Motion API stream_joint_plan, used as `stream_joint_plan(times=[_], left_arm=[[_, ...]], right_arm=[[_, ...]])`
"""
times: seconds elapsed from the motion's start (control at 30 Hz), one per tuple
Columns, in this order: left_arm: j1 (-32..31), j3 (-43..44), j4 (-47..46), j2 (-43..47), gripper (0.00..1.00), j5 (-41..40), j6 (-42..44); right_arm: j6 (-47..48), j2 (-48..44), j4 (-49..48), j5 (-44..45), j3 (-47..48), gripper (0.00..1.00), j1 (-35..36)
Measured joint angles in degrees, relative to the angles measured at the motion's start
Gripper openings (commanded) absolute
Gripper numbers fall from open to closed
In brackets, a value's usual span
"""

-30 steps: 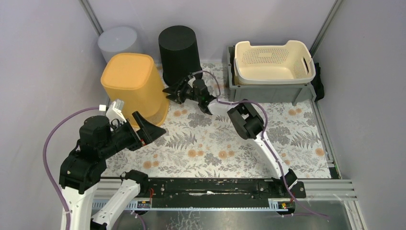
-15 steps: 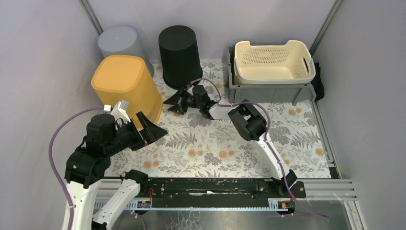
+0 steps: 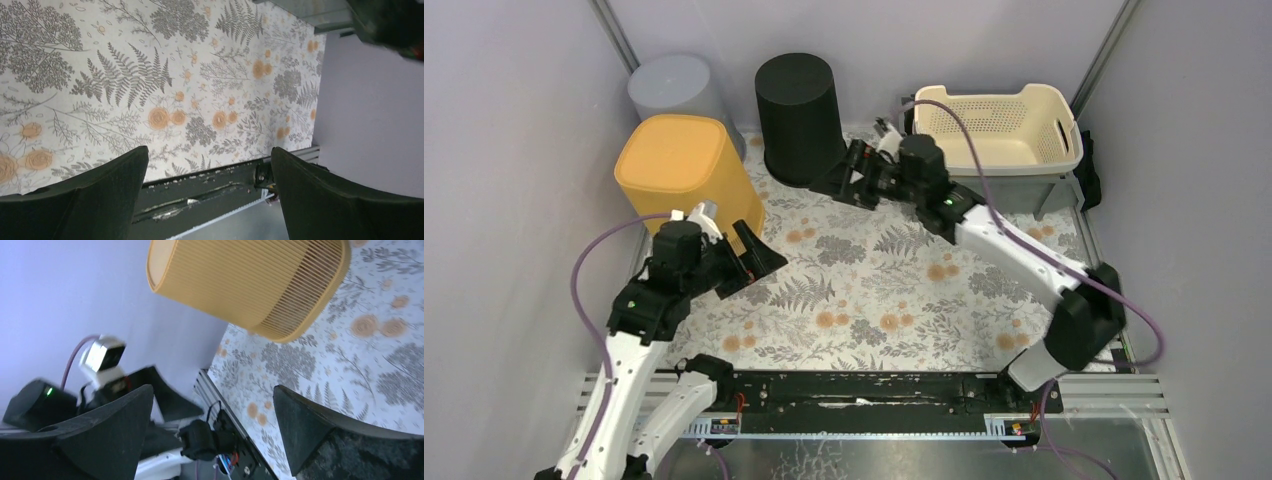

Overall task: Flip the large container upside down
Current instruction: Move the container to the center of the board.

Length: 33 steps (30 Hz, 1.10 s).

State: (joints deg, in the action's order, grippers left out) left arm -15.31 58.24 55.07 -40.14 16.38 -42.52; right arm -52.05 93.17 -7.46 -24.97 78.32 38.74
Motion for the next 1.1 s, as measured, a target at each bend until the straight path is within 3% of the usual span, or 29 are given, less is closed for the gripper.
stream_joint_plan(times=[0.13,0.5,0.9,1.1], left_arm=[[0.0,-5.6,-7.9,-3.0,1.0,-2.5,-1.9],[0.0,-9.8,-24.3,-19.1,1.0,-21.8,-4.5],[-0.2,-5.6,-32.9,-37.1,1.0,-33.2,-4.1],[-0.1,-5.7,-33.8,-38.7,1.0,-35.2,-4.1]], right_arm=[[4.1,-10.1,6.0,2.3,-6.0,1.0,0.0],[5.3,-19.4,14.6,5.0,-21.8,0.99,0.0],[4.7,-23.7,14.6,4.9,-22.7,0.99,0.0],[4.7,-24.4,15.2,4.8,-23.0,1.0,0.0]])
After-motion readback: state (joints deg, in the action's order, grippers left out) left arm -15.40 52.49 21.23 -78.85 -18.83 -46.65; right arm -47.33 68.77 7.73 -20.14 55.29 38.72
